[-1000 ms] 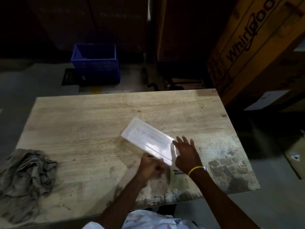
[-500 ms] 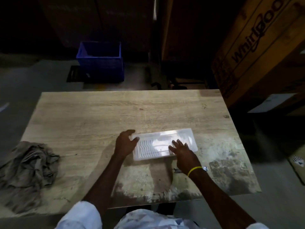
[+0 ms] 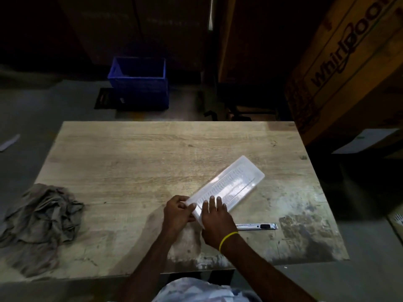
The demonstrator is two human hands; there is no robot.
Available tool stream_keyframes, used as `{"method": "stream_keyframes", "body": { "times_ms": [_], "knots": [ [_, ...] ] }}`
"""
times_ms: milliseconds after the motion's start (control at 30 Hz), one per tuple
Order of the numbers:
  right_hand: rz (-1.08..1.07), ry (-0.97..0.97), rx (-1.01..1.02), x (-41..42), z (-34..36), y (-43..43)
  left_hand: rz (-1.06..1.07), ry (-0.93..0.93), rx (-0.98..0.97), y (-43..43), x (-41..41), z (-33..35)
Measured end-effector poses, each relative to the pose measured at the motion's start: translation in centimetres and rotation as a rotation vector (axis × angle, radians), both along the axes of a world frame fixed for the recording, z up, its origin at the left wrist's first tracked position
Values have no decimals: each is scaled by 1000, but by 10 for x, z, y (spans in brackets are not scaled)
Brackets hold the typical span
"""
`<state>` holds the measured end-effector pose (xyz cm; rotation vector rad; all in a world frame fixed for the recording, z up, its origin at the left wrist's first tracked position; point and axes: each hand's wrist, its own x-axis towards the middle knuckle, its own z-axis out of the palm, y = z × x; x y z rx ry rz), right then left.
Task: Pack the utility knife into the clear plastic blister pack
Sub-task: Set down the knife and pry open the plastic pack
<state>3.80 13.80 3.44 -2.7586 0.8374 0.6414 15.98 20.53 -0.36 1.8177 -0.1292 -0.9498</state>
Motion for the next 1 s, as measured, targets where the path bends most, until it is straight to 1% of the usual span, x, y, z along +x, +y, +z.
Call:
{"method": "stream_keyframes", "body": {
  "times_ms": [167,300,433,533,633,700,933,1000],
  "knots": [
    [-12,48,73,10,12,-1,8,-27,-5,2,-1,1],
    [15,53,77,13,19,-4,13,-20,-7,1,-1,2],
    [-2,29,60,8,17,-2,36,-8,7,0,3,7],
    [-12,-20,63,-2,10,0,73,3,51,-2,7,12],
    [-21,-35,73,-4,6,1,33,-15,118,-7,11,16],
    [-30,-26,82,-2,8,0,-5,-58,162,-10,12,18],
    [-48,19,108,2,8,-3,-146,-375,291,-8,15,15],
    [-32,28,97,2,6,-4,-169,-424,301,-4,14,14]
  ]
}}
